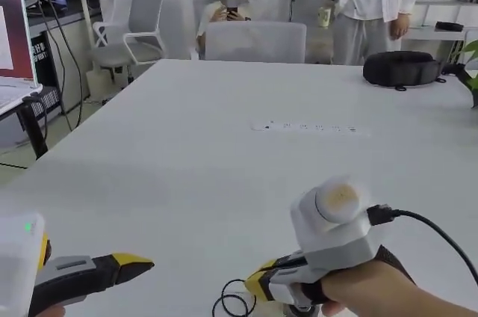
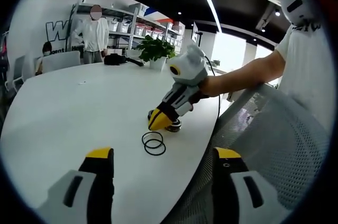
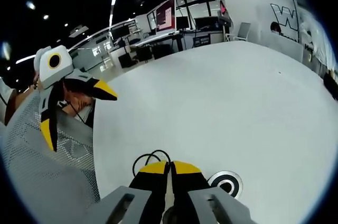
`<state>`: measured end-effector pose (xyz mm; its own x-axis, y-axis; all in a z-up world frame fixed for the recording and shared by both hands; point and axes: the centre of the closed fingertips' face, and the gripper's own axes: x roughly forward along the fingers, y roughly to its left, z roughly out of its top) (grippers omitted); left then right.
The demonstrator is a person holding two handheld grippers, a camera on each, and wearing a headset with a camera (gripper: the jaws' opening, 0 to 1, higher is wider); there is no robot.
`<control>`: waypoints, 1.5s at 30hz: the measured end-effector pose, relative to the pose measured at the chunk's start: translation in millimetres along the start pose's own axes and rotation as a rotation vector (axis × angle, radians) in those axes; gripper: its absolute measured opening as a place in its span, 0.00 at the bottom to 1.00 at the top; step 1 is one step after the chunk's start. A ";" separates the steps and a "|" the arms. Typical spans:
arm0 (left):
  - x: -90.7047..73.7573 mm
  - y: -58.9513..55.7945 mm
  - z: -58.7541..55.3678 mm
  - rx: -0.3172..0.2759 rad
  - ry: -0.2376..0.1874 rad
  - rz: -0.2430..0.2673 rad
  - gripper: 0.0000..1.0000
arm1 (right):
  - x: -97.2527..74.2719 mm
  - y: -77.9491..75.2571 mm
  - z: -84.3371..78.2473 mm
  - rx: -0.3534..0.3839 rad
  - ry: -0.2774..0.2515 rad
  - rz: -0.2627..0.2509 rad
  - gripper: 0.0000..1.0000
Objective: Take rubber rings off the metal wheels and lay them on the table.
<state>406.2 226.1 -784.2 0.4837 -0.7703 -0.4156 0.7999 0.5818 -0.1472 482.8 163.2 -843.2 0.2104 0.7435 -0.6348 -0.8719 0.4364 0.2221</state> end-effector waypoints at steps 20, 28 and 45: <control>-0.2 3.1 -1.3 -0.012 0.007 0.015 0.74 | -35.7 -23.2 28.0 0.061 -0.129 -0.005 0.02; 0.5 3.8 -1.5 -0.016 0.009 0.016 0.74 | -48.6 -45.2 28.9 0.098 -0.170 -0.051 0.01; 2.2 5.6 29.7 0.139 0.054 -0.033 0.74 | -58.8 -77.9 2.5 0.119 -0.147 -0.118 0.01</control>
<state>422.4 219.9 -759.3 0.4395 -0.7712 -0.4606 0.8584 0.5116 -0.0373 539.5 86.8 -821.3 0.3773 0.7458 -0.5490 -0.7812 0.5747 0.2438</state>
